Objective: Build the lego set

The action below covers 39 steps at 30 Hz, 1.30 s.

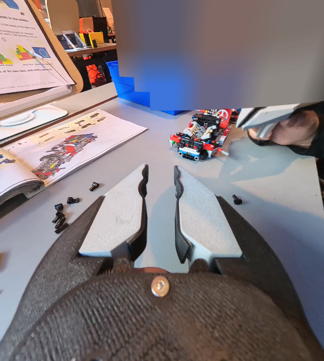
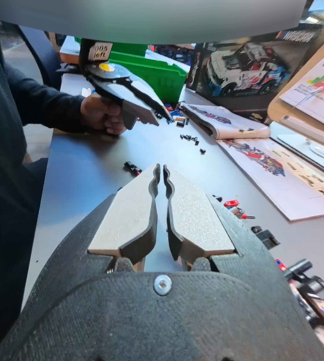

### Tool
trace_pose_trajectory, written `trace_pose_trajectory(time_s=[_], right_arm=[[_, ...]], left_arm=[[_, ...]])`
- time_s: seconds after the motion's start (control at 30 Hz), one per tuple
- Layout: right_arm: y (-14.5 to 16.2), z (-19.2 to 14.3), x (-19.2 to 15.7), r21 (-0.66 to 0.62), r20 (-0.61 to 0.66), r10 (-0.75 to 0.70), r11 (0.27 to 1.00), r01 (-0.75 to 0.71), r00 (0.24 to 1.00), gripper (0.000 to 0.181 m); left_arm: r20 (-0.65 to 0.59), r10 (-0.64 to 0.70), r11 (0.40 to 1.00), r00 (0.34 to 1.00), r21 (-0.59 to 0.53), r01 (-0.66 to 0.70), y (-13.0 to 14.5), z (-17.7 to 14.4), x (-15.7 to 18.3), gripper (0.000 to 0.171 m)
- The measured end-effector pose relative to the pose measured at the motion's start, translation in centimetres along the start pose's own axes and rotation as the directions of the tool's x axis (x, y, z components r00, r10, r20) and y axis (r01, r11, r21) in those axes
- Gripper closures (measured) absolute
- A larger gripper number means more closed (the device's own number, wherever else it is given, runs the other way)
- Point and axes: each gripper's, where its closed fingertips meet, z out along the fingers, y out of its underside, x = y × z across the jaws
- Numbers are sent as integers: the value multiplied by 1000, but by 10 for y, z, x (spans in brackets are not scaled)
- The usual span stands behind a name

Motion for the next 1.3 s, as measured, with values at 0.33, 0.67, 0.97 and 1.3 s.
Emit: trace_pose_trajectory(time_s=[0.33, 0.67, 0.97, 1.3], right_arm=[[32, 24, -46, -238, 127, -149, 955, 175, 981, 173], [44, 41, -60, -368, 171, -19, 926, 82, 985, 173], [50, 46, -68, -414, 146, 58, 910, 8, 988, 179], [47, 45, -53, -383, 92, 43, 924, -4, 995, 170]], left_arm=[[-300, -107, 927, 948, -374, -14, 57, -11, 45, 136], [-295, -128, 860, 947, -508, -42, 80, -10, 53, 145], [-284, -132, 860, 950, -509, -32, 81, -10, 51, 149], [-285, -130, 861, 950, -508, -35, 81, -10, 51, 149]])
